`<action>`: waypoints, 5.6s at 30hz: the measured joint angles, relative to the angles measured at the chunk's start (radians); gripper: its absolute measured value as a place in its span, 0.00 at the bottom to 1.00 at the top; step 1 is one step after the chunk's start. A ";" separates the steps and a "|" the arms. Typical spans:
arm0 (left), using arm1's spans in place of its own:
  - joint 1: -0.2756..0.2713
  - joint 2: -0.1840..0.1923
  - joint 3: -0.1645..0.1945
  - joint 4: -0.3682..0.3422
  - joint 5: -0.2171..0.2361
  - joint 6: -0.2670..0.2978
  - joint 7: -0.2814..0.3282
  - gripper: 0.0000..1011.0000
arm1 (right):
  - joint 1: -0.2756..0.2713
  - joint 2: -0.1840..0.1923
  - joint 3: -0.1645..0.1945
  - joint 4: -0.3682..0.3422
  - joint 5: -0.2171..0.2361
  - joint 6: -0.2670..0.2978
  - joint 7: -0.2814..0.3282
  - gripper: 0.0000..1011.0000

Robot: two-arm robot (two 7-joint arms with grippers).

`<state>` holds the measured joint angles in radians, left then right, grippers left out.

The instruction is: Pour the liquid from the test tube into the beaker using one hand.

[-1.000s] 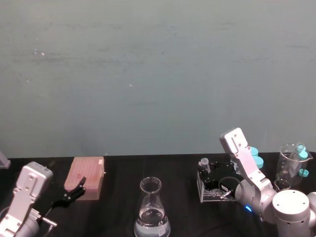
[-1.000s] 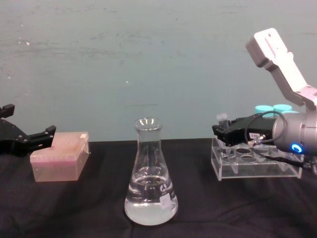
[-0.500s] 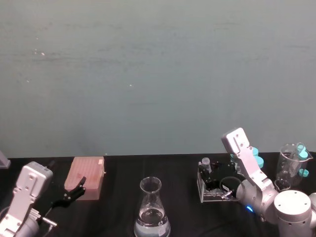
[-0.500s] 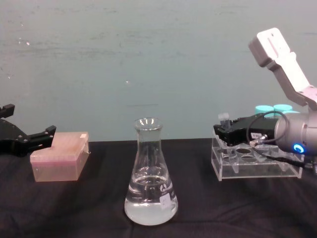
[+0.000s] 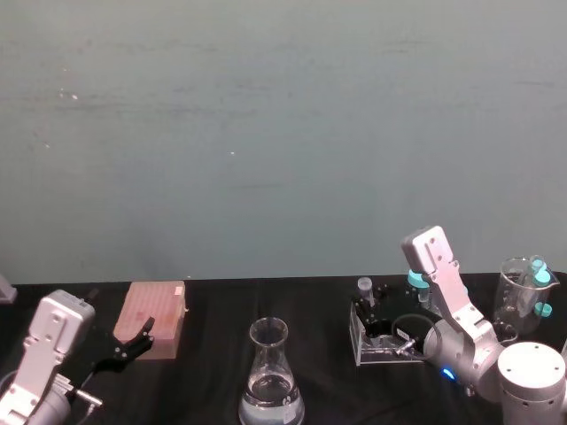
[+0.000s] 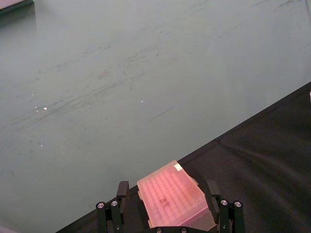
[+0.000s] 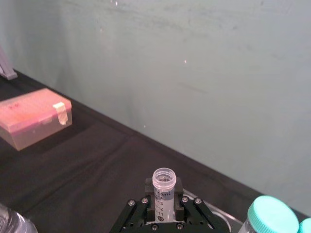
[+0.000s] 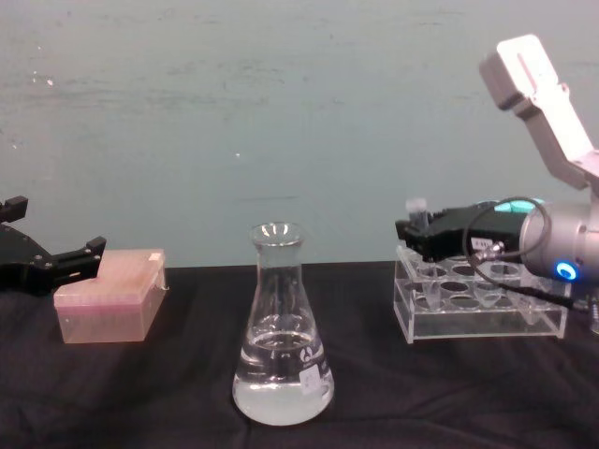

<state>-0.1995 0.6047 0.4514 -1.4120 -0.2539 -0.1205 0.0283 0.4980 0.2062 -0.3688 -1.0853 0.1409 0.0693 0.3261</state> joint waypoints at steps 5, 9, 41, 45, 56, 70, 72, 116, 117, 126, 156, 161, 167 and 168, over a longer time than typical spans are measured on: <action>0.000 0.000 0.000 0.000 0.000 0.000 0.000 0.99 | 0.000 -0.003 0.010 -0.014 -0.008 -0.017 -0.007 0.20; 0.000 0.000 0.000 0.000 0.000 0.000 0.000 0.99 | -0.004 -0.003 0.020 -0.035 -0.009 -0.019 -0.009 0.20; 0.000 0.000 0.000 0.000 0.000 0.000 0.000 0.99 | -0.044 0.081 -0.105 -0.245 -0.303 -0.294 -0.032 0.20; 0.000 0.000 0.000 0.000 0.000 0.000 0.000 0.99 | -0.038 0.086 -0.123 -0.237 -0.355 -0.317 -0.039 0.20; 0.000 0.000 0.000 0.000 0.000 0.000 0.000 0.99 | -0.015 0.117 -0.171 -0.203 -0.527 -0.429 -0.095 0.20; 0.000 0.000 0.000 0.000 0.000 0.000 0.000 0.99 | 0.000 0.128 -0.205 -0.185 -0.613 -0.458 -0.113 0.20; 0.000 0.000 0.000 0.000 0.000 0.000 0.000 0.99 | 0.004 0.127 -0.210 -0.184 -0.623 -0.459 -0.117 0.20; 0.000 0.000 0.000 0.000 0.000 0.000 0.000 0.99 | 0.091 0.169 -0.358 -0.133 -0.939 -0.523 -0.331 0.20; 0.000 0.000 0.000 0.000 0.000 0.000 0.000 0.99 | 0.091 0.171 -0.361 -0.134 -0.942 -0.523 -0.332 0.20; 0.000 0.000 0.000 0.000 0.000 0.000 0.000 0.99 | 0.099 0.187 -0.384 -0.137 -0.988 -0.515 -0.360 0.20; 0.000 0.000 0.000 0.000 0.000 0.000 0.000 0.99 | 0.131 0.189 -0.444 -0.117 -1.065 -0.482 -0.421 0.20; 0.000 0.000 0.000 0.000 0.000 0.000 0.000 0.99 | 0.140 0.185 -0.452 -0.106 -1.076 -0.479 -0.435 0.20; 0.000 0.000 0.000 0.000 0.000 0.000 0.000 0.99 | 0.151 0.180 -0.461 -0.092 -1.091 -0.475 -0.450 0.20; 0.000 0.000 0.000 0.000 0.000 0.000 0.000 0.99 | 0.152 0.179 -0.462 -0.090 -1.093 -0.475 -0.452 0.20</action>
<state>-0.1995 0.6047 0.4514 -1.4120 -0.2539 -0.1206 0.0283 0.6500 0.3856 -0.8311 -1.1752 -0.9516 -0.4059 -0.1261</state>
